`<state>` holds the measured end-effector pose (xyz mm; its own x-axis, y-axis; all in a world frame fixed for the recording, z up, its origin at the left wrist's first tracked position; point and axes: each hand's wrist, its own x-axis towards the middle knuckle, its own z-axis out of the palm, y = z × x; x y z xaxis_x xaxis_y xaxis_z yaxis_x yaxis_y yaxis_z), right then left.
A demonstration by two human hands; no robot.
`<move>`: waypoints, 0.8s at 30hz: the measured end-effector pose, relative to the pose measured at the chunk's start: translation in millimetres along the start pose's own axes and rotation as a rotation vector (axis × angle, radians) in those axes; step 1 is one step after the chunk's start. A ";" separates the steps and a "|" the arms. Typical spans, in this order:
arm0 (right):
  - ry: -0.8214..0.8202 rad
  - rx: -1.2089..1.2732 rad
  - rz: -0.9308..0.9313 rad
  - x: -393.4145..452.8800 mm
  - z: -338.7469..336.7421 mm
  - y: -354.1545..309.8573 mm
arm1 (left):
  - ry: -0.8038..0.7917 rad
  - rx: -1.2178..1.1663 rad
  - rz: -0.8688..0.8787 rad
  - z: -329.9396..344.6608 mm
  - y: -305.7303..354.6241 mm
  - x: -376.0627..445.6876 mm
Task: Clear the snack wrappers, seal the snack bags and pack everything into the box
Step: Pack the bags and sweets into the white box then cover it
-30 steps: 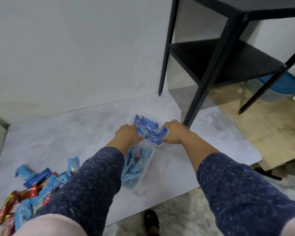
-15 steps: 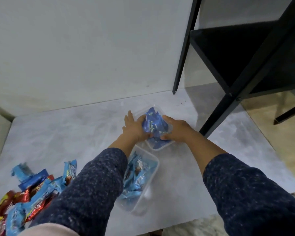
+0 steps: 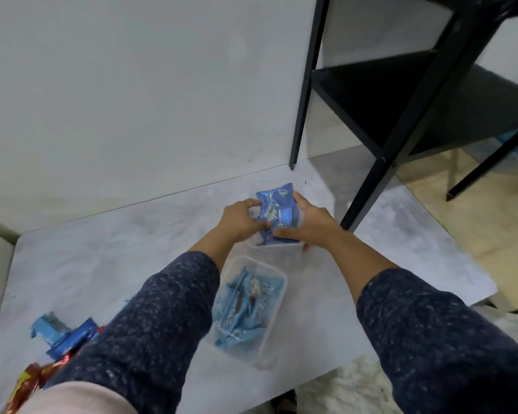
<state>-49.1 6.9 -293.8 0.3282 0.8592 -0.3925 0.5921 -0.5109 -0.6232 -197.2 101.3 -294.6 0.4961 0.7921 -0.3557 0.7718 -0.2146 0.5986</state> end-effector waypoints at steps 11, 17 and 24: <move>-0.101 0.315 0.127 -139.1 94.6 -14.2 | -0.235 0.061 0.181 -15.8 -74.2 -107.7; -0.127 0.264 0.212 -164.7 129.2 -17.0 | -0.408 -0.203 0.049 -1.1 -108.3 -143.2; -0.087 0.480 0.160 -161.1 138.7 -16.7 | -0.426 -0.403 -0.019 9.7 -115.1 -153.0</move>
<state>-214.0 -126.8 -313.9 0.3124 0.7740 -0.5507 0.1279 -0.6087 -0.7830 -358.1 -0.8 -316.0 0.6642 0.4764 -0.5762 0.6114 0.0974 0.7853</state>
